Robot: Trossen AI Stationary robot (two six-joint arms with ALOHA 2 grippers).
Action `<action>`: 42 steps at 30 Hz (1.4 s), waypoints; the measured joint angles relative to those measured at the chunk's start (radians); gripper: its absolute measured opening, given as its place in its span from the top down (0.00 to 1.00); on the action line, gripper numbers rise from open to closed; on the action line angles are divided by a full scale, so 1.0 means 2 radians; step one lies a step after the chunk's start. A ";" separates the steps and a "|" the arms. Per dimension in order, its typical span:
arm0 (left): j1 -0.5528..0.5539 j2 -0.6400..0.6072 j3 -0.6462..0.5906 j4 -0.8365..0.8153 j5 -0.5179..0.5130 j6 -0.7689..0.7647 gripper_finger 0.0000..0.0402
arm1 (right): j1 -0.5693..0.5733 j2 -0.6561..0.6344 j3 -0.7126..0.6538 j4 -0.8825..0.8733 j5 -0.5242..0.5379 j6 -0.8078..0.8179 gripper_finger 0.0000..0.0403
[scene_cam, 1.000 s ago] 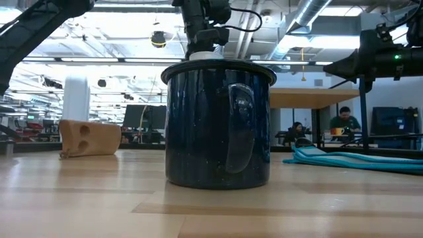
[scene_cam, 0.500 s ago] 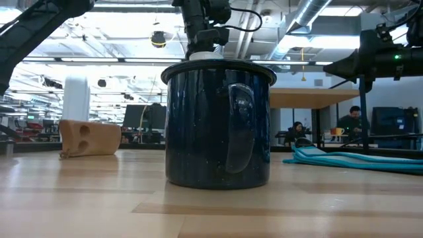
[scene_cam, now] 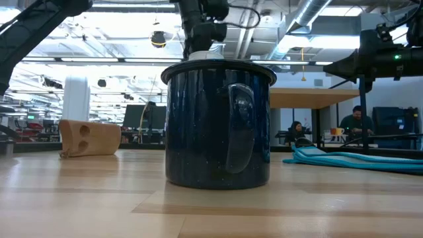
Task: Stack small to large cups/mugs on shelf
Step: Put the white mug on the shelf, then put the black mug on the shelf
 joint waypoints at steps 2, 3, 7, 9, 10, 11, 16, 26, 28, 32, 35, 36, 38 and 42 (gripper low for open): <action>0.000 -0.001 0.017 0.000 0.018 0.000 0.83 | 0.000 0.000 0.000 0.000 0.000 0.000 0.94; -0.001 -0.002 0.020 0.004 0.028 0.000 0.83 | 0.000 0.000 0.000 0.000 0.000 0.000 0.94; -0.004 -0.017 0.019 0.009 0.047 0.002 0.83 | 0.000 0.000 0.000 0.000 0.000 0.000 0.94; -0.004 -0.025 0.018 0.004 0.043 0.002 0.83 | 0.000 0.000 0.000 0.000 0.000 0.000 0.94; -0.004 -0.029 0.019 0.004 0.035 0.001 0.83 | 0.000 0.000 0.000 0.000 0.000 0.000 0.94; -0.004 -0.032 0.019 0.005 0.025 0.001 0.83 | 0.000 0.000 0.000 0.000 0.000 0.000 0.94; -0.001 -0.042 0.019 0.022 -0.011 0.000 0.83 | 0.000 0.000 0.000 0.000 0.000 0.000 0.94; 0.001 -0.073 0.019 0.026 -0.077 0.007 0.83 | 0.000 0.000 0.000 0.000 0.000 0.000 0.94; 0.003 -0.098 0.019 0.046 -0.091 0.012 0.83 | 0.000 0.000 0.000 -0.001 0.000 0.000 0.94; 0.006 -0.150 0.019 0.094 -0.017 0.014 0.83 | 0.000 0.000 0.000 -0.004 0.000 0.001 0.94; 0.003 -0.183 0.018 0.121 0.034 0.023 0.83 | 0.000 0.000 0.000 -0.007 0.000 0.005 0.94; 0.002 -0.193 0.018 0.127 0.036 0.025 0.83 | 0.000 0.000 0.001 -0.008 0.000 0.011 0.94; -0.004 -0.210 0.018 0.130 0.032 0.030 0.83 | 0.000 0.000 0.001 -0.008 0.000 0.022 0.94; -0.014 -0.225 0.018 0.129 0.033 0.035 0.83 | 0.000 0.000 0.000 -0.009 0.000 0.037 0.94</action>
